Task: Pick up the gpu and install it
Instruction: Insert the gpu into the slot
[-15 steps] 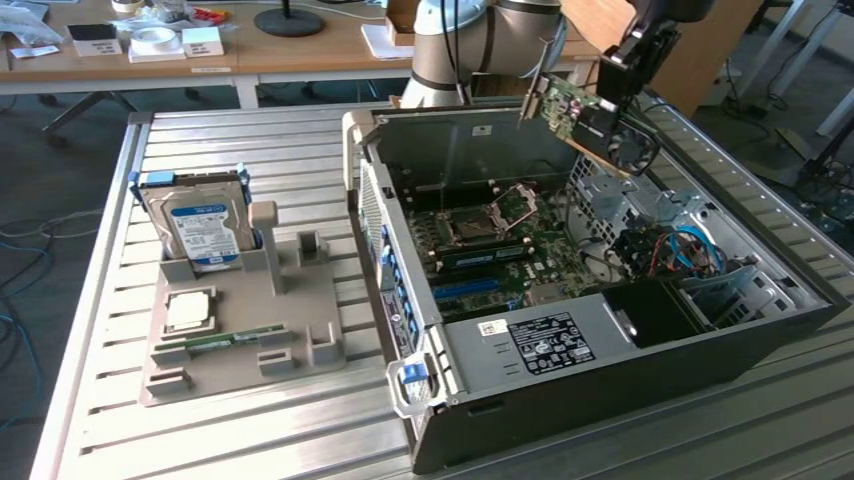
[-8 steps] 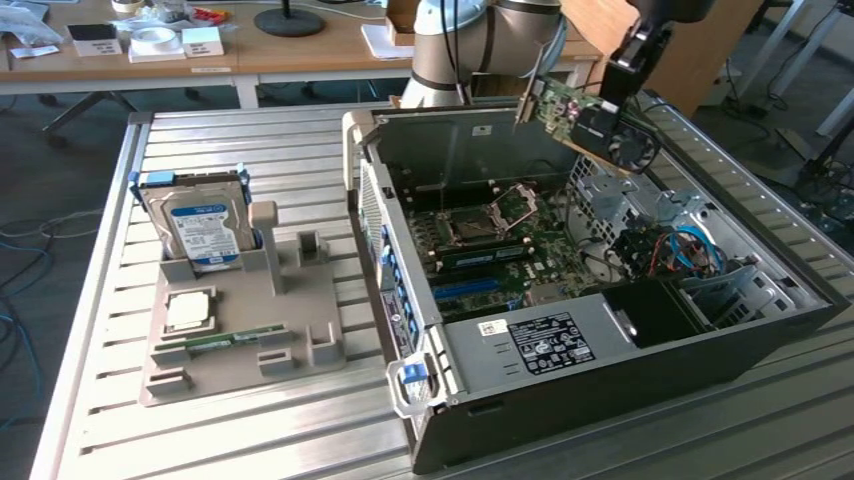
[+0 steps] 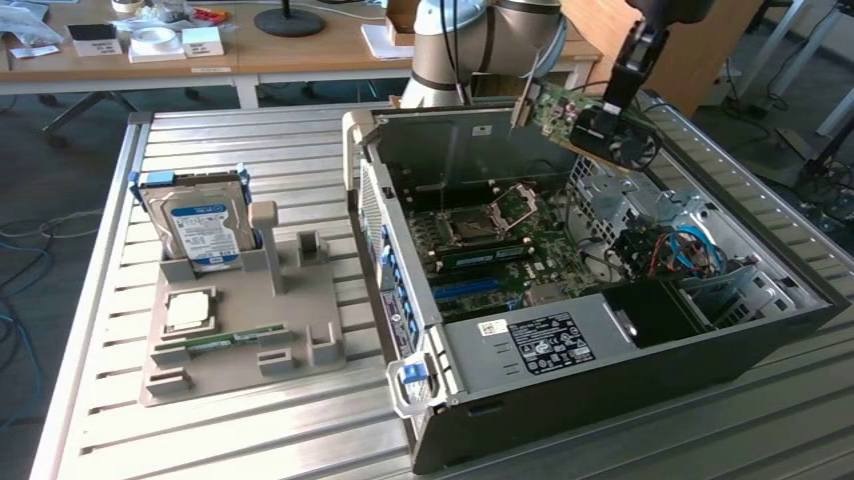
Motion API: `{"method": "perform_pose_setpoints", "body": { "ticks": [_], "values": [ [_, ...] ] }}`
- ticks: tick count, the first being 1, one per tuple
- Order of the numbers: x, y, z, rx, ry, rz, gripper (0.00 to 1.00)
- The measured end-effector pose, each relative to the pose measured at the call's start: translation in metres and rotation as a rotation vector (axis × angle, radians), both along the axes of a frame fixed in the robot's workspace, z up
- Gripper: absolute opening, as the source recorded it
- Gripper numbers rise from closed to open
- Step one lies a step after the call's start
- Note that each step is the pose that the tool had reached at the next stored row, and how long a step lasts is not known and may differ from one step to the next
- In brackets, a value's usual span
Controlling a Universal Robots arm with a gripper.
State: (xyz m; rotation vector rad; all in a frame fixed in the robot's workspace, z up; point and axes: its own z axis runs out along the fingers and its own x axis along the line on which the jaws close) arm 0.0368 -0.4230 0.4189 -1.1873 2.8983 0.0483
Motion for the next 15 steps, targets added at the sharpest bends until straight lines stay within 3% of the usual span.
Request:
{"method": "perform_pose_setpoints", "body": {
  "ticks": [15],
  "values": [
    [0.0000,0.0000,-0.0008,0.0001,0.0000,0.212,0.27]
  ]
}}
